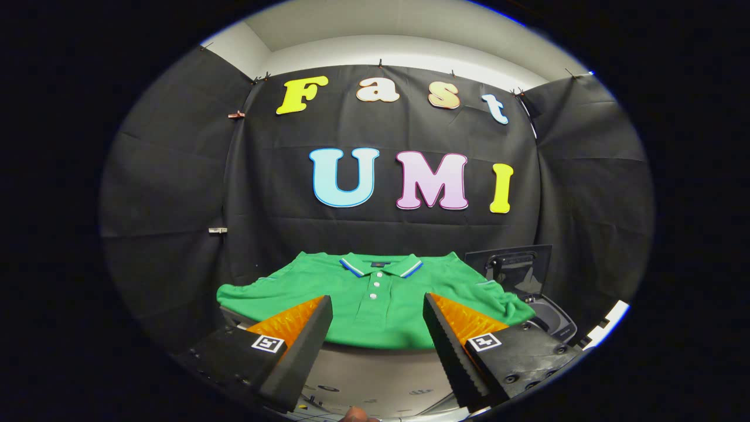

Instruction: Put the clothes into the washing machine and then close the washing machine lid.

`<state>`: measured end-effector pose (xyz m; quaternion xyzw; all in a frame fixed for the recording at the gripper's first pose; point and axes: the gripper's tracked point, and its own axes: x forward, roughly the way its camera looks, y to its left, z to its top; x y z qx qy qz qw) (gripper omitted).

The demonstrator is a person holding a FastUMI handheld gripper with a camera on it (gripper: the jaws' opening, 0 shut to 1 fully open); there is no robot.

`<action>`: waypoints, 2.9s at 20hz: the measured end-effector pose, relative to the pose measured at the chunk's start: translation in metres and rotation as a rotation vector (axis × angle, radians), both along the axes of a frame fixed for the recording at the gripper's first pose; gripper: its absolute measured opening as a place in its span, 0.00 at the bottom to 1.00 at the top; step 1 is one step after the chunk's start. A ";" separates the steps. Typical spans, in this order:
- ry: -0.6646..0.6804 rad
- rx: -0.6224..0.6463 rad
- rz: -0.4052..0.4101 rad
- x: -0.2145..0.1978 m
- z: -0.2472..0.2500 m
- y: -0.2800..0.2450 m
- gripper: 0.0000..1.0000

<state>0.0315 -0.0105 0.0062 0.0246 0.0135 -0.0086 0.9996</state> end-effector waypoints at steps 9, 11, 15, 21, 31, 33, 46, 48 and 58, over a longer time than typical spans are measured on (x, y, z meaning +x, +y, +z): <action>0.246 0.021 -0.012 0.102 -0.003 -0.011 0.98; 0.327 0.042 0.010 0.118 -0.014 -0.007 0.98; 0.544 0.003 0.012 0.141 -0.054 -0.007 0.99; 0.847 0.034 0.017 0.153 -0.072 -0.008 0.99; 1.141 0.046 -0.026 0.158 -0.073 -0.012 0.99; 1.144 0.049 -0.036 0.159 -0.071 -0.016 0.94; 1.074 0.082 -0.053 0.166 -0.059 -0.028 0.06; 1.019 0.008 -0.045 0.169 -0.057 -0.028 0.06; 0.518 -0.052 0.036 0.148 -0.030 -0.023 0.05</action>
